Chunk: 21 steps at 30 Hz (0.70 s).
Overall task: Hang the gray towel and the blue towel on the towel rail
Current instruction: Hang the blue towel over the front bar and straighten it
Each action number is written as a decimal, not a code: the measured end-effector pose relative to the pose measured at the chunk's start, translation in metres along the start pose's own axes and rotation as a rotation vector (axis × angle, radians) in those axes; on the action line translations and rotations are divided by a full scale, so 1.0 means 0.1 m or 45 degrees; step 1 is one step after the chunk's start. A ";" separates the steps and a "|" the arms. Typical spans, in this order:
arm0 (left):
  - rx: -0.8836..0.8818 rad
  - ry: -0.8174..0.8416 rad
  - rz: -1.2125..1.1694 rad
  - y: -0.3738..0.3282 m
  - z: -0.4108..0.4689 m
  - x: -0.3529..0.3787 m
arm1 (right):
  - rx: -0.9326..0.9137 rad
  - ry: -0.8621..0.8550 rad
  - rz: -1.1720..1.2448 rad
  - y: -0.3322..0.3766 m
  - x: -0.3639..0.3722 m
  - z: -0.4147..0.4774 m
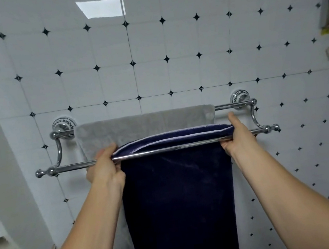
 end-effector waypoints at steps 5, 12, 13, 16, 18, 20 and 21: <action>0.020 -0.005 0.059 -0.02 0.00 -0.05 | 0.034 0.007 -0.223 0.01 -0.06 0.03; 0.037 -0.057 0.193 -0.07 -0.10 -0.10 | -0.012 0.145 -0.513 0.11 -0.18 0.07; 0.036 -0.082 0.194 -0.07 -0.10 -0.10 | -0.021 0.138 -0.589 0.13 -0.18 0.08; 0.022 -0.094 0.159 -0.07 -0.08 -0.08 | -0.015 0.068 -0.864 0.16 -0.22 0.04; 0.024 -0.091 0.148 -0.06 -0.07 -0.09 | 0.039 0.033 -1.081 0.18 -0.24 0.00; 0.025 -0.092 0.146 -0.04 -0.04 -0.11 | 0.063 0.020 -1.206 0.23 -0.23 -0.04; 0.027 -0.093 0.143 -0.03 -0.03 -0.11 | 0.058 0.011 -1.249 0.25 -0.23 -0.06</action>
Point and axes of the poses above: each hand's wrist, its own z-axis towards the middle knuckle, its own x-axis out of the palm, y = z × x, the point moved 3 cm from there along z, towards the middle knuckle, and after that the axes turned 13 degrees about z, right-handed, at the moved point
